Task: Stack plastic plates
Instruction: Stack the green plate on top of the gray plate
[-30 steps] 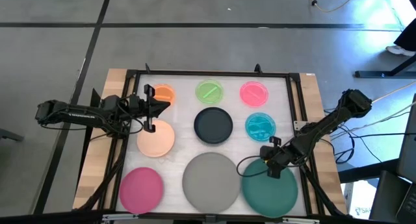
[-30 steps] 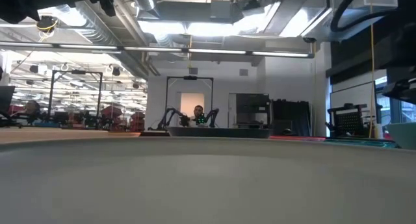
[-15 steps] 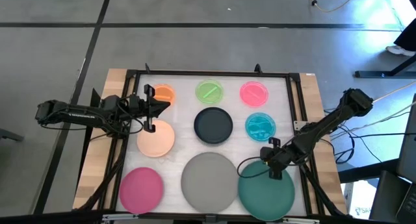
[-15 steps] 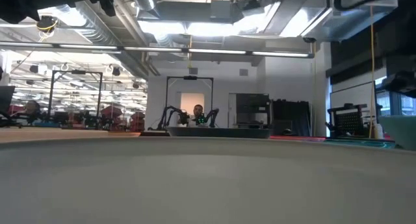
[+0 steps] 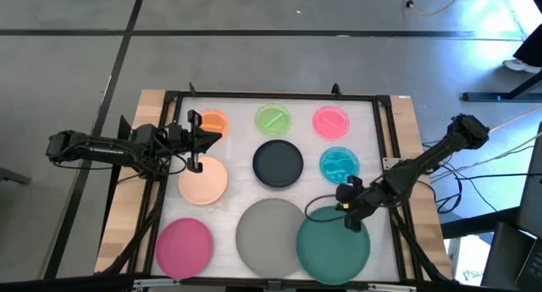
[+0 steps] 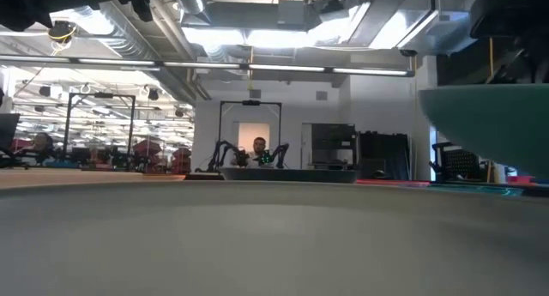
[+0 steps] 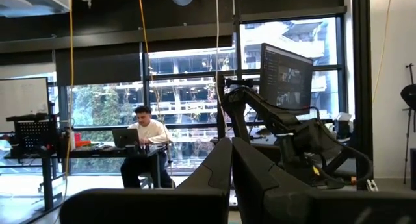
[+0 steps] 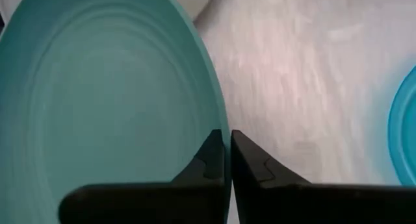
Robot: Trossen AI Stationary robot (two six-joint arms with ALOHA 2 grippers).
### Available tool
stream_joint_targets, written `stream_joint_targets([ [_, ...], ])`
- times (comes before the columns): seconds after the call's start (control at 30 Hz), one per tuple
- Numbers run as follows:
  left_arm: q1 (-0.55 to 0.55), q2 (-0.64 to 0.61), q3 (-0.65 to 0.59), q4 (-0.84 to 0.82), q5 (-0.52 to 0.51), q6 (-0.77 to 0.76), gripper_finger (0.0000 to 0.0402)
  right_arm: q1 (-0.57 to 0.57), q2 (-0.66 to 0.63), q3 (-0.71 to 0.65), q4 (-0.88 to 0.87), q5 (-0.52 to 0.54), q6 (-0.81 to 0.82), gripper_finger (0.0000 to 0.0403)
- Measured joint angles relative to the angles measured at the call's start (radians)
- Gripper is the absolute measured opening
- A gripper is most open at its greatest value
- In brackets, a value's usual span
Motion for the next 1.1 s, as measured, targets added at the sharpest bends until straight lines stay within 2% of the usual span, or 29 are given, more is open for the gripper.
stream_joint_targets([
  [0.27,0.0,0.001,0.0,-0.006,0.005,0.0,0.0006,-0.089,0.0,0.0,0.066,-0.065,-0.009,0.0],
  [0.53,-0.001,0.048,0.0,-0.001,0.01,0.067,0.0006,-0.155,0.017,0.001,0.286,-0.015,-0.036,0.0],
  [0.83,-0.001,0.091,0.0,0.026,0.013,0.131,0.0006,-0.232,0.152,0.001,0.525,0.017,-0.203,0.0],
  [1.1,-0.029,0.091,0.0,-0.002,0.013,0.129,0.0006,-0.274,0.3,0.002,0.779,0.024,-0.338,0.0],
])
